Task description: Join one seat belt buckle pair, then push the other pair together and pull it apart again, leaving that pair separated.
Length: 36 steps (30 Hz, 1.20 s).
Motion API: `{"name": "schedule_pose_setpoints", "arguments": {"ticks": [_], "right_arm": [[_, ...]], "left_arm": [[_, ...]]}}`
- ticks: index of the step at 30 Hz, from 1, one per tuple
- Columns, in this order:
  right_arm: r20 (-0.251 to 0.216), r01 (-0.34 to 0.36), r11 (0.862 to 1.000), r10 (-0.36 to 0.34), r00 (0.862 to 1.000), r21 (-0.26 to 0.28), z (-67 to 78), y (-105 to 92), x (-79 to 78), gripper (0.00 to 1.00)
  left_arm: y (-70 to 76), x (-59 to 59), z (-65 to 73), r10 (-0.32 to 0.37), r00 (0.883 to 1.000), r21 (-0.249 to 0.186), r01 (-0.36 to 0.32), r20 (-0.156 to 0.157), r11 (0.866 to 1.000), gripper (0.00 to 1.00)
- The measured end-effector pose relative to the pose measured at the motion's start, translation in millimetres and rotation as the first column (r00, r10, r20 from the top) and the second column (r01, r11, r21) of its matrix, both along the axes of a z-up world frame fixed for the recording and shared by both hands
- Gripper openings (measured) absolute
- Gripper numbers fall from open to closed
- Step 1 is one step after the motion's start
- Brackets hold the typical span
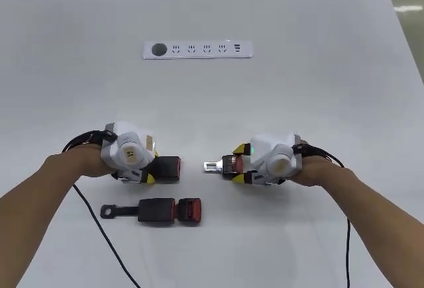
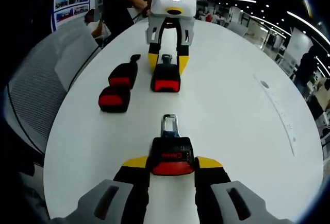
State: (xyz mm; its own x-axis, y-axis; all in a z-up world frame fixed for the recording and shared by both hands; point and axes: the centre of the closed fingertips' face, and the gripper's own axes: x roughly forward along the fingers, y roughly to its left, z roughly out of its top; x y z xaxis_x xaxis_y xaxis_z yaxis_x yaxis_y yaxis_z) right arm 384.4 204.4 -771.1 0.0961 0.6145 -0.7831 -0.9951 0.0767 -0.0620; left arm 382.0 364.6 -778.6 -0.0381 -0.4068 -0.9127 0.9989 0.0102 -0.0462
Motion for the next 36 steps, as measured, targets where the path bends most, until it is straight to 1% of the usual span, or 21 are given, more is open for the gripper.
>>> {"name": "schedule_pose_setpoints", "arguments": {"ticks": [5, 18, 27, 36], "right_arm": [[-0.001, -0.006, 1.000, 0.006, 1.000, 0.006, -1.5, 5.7, -0.6, 0.30], [0.001, -0.019, 1.000, 0.019, 1.000, 0.022, -2.0, 27.2, -1.9, 0.30], [-0.003, -0.021, 0.999, 0.021, 1.000, 0.029, -0.3, 38.1, -3.4, 0.30], [0.000, -0.027, 0.999, 0.027, 1.000, 0.033, -1.3, 53.1, -3.9, 0.30]], "left_arm": [[0.9, 0.6, -1.3, 0.022, 1.000, -0.010, -0.022, -0.006, 1.000, 0.32], [0.7, 0.0, -1.7, 0.038, 0.999, -0.007, -0.038, 0.001, 0.999, 0.32], [1.0, 0.4, -3.2, 0.035, 0.999, 0.014, -0.035, 0.001, 0.999, 0.32], [-2.6, -2.4, 2.5, 0.035, 0.999, 0.030, -0.035, 0.001, 0.999, 0.32]]}}
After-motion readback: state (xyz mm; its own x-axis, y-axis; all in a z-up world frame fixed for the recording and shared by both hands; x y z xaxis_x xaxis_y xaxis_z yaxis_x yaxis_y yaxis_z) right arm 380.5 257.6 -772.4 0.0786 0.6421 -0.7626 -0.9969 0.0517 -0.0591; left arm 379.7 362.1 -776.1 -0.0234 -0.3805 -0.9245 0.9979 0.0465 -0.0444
